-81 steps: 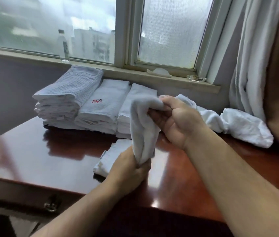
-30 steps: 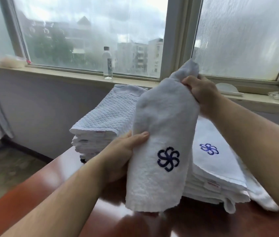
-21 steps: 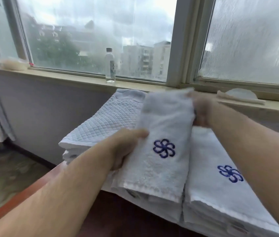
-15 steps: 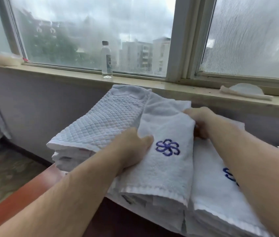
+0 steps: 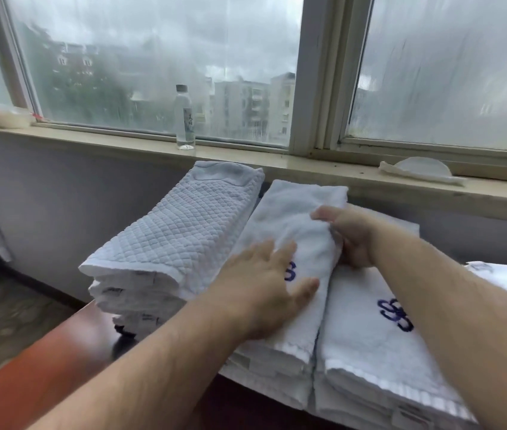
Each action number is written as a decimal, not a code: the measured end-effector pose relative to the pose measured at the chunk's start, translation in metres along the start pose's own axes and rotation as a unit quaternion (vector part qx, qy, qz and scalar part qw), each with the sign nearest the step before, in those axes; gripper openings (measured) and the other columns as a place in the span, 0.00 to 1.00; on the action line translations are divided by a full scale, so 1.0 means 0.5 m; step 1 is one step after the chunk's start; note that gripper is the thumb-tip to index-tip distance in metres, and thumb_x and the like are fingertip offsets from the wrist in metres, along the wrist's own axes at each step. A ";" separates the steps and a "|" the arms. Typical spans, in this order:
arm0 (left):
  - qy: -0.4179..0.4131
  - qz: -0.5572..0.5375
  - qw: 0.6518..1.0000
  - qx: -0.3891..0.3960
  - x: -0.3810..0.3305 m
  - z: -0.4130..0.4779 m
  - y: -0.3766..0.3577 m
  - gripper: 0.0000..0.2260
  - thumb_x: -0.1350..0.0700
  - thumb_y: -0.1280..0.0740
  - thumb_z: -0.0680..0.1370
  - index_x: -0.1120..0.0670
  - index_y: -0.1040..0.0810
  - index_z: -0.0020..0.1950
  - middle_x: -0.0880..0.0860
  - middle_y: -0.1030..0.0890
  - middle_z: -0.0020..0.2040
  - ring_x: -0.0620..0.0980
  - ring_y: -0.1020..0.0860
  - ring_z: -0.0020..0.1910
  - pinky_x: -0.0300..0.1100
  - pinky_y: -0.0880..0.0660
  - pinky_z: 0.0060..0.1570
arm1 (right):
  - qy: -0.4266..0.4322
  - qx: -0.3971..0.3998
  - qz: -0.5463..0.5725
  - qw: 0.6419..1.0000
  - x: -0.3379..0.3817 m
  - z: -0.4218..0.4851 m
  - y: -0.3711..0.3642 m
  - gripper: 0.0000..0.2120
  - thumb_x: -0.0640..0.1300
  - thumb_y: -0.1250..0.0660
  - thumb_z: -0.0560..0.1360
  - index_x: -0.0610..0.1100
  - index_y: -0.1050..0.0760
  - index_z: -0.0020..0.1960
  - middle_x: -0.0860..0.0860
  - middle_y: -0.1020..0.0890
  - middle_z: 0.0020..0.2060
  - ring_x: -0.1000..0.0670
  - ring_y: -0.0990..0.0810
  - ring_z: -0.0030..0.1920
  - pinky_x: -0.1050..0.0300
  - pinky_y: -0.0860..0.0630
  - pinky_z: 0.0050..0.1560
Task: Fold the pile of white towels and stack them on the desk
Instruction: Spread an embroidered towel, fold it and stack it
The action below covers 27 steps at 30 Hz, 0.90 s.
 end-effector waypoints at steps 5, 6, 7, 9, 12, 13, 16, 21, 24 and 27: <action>0.009 -0.005 1.000 0.009 0.038 0.009 -0.001 0.31 0.33 0.51 0.82 0.40 0.55 0.82 0.48 0.53 0.83 0.46 0.54 0.81 0.50 0.55 0.79 | -0.015 0.096 0.014 0.995 -0.028 -0.078 -0.040 0.18 0.51 0.33 0.77 0.38 0.24 0.59 0.44 0.17 0.34 0.48 0.19 0.28 0.60 0.24 0.29; 0.008 -0.005 1.000 0.004 0.038 0.008 0.000 0.30 0.33 0.51 0.82 0.40 0.54 0.82 0.48 0.52 0.83 0.46 0.53 0.81 0.49 0.55 0.79 | -0.024 0.082 -0.004 0.996 -0.039 -0.089 -0.042 0.14 0.50 0.33 0.78 0.40 0.24 0.54 0.47 0.20 0.29 0.51 0.24 0.24 0.62 0.30 0.25; 0.008 -0.003 1.000 -0.005 0.035 0.004 0.000 0.30 0.34 0.51 0.82 0.41 0.53 0.82 0.49 0.51 0.83 0.47 0.52 0.81 0.48 0.55 0.79 | -0.032 0.068 -0.021 0.997 -0.050 -0.098 -0.043 0.11 0.50 0.34 0.78 0.41 0.25 0.51 0.48 0.24 0.26 0.52 0.28 0.23 0.63 0.35 0.24; 0.009 -0.007 0.999 -0.034 0.028 -0.006 0.001 0.29 0.36 0.51 0.83 0.42 0.50 0.82 0.49 0.48 0.83 0.47 0.50 0.81 0.45 0.55 0.77 | -0.035 0.081 -0.024 0.996 -0.063 -0.125 -0.047 0.13 0.53 0.36 0.79 0.43 0.25 0.50 0.49 0.24 0.27 0.53 0.28 0.24 0.65 0.39 0.23; -0.004 -0.043 0.997 -0.067 0.013 -0.024 0.008 0.25 0.41 0.53 0.85 0.46 0.44 0.82 0.48 0.43 0.82 0.45 0.47 0.80 0.41 0.53 0.76 | -0.023 0.196 -0.016 0.980 -0.082 -0.179 -0.071 0.27 0.65 0.41 0.80 0.42 0.24 0.61 0.45 0.15 0.44 0.48 0.17 0.31 0.66 0.36 0.20; -0.011 -0.062 0.995 -0.071 0.007 -0.030 0.013 0.24 0.43 0.53 0.86 0.48 0.42 0.82 0.48 0.41 0.81 0.45 0.46 0.80 0.40 0.52 0.76 | -0.015 0.233 -0.024 0.972 -0.089 -0.198 -0.083 0.32 0.69 0.42 0.79 0.42 0.25 0.64 0.43 0.15 0.51 0.47 0.15 0.33 0.65 0.33 0.21; -0.006 -0.140 0.987 -0.081 0.002 -0.050 0.037 0.23 0.47 0.52 0.87 0.52 0.38 0.80 0.50 0.37 0.80 0.45 0.42 0.79 0.39 0.48 0.76 | 0.010 0.275 -0.024 0.961 -0.097 -0.238 -0.121 0.39 0.73 0.44 0.77 0.41 0.27 0.69 0.42 0.16 0.55 0.45 0.14 0.35 0.63 0.32 0.22; 0.009 -0.048 0.998 -0.031 -0.012 -0.091 0.016 0.24 0.44 0.51 0.86 0.47 0.41 0.82 0.50 0.42 0.82 0.47 0.47 0.81 0.44 0.52 0.78 | 0.000 0.163 -0.097 0.982 -0.129 -0.262 -0.070 0.32 0.67 0.45 0.81 0.38 0.27 0.64 0.38 0.14 0.51 0.47 0.17 0.29 0.62 0.33 0.21; 0.000 -0.038 0.999 -0.035 -0.063 -0.106 0.014 0.24 0.43 0.50 0.86 0.48 0.41 0.81 0.52 0.43 0.82 0.49 0.48 0.81 0.46 0.51 0.78 | 0.044 0.041 -0.099 0.993 -0.136 -0.302 0.035 0.20 0.55 0.39 0.83 0.38 0.25 0.59 0.40 0.13 0.41 0.47 0.20 0.27 0.62 0.35 0.22; -0.032 -0.066 0.995 -0.061 -0.150 -0.110 0.025 0.25 0.42 0.47 0.85 0.48 0.40 0.81 0.51 0.40 0.81 0.49 0.46 0.80 0.46 0.49 0.77 | 0.096 -0.083 -0.108 0.986 -0.155 -0.364 0.173 0.13 0.49 0.36 0.81 0.39 0.23 0.55 0.44 0.14 0.35 0.48 0.21 0.26 0.61 0.34 0.22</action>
Point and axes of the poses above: each hand's wrist, its own z-axis towards the middle knuckle, its own y-axis out of the back of the hand, x = y × z, the point moved 9 cm from there along z, towards the middle knuckle
